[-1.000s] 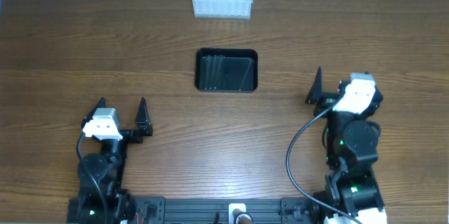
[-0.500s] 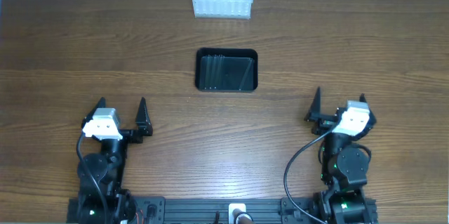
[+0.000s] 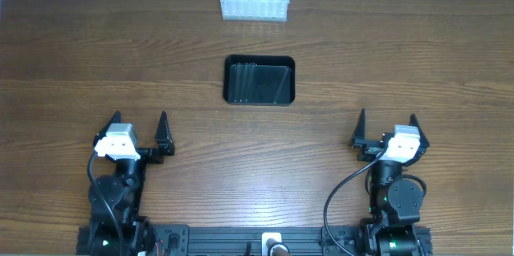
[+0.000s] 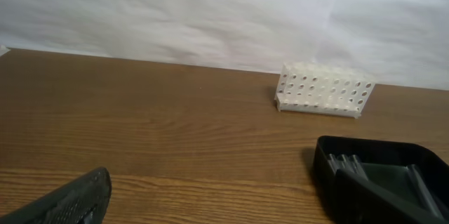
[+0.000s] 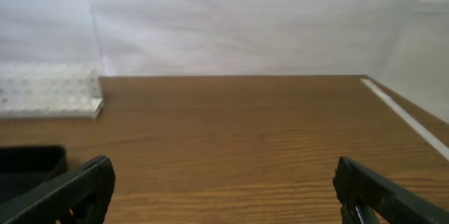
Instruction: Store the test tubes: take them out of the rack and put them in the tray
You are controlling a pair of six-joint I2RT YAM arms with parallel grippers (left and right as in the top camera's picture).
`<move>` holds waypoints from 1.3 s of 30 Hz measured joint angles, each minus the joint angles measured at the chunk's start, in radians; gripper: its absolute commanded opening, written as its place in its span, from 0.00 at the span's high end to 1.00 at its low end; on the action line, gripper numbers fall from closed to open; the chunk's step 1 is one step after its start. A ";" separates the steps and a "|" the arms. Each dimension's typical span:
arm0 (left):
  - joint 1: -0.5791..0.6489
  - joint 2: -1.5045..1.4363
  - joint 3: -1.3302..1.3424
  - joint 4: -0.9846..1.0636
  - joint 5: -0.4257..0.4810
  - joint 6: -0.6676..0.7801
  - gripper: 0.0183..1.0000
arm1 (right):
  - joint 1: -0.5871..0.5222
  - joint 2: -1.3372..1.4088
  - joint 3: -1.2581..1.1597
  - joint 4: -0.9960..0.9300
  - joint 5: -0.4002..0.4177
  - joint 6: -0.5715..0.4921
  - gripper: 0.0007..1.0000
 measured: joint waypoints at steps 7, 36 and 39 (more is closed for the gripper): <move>0.000 0.000 0.000 0.000 0.000 0.000 0.00 | -0.001 0.000 0.000 -0.022 -0.047 0.000 0.01; 0.000 0.000 0.000 0.000 0.000 0.000 0.00 | -0.001 0.000 0.000 -0.039 -0.055 -0.001 0.01; 0.000 0.000 0.000 0.000 0.000 0.000 0.00 | -0.001 0.000 0.000 -0.039 -0.055 0.000 0.01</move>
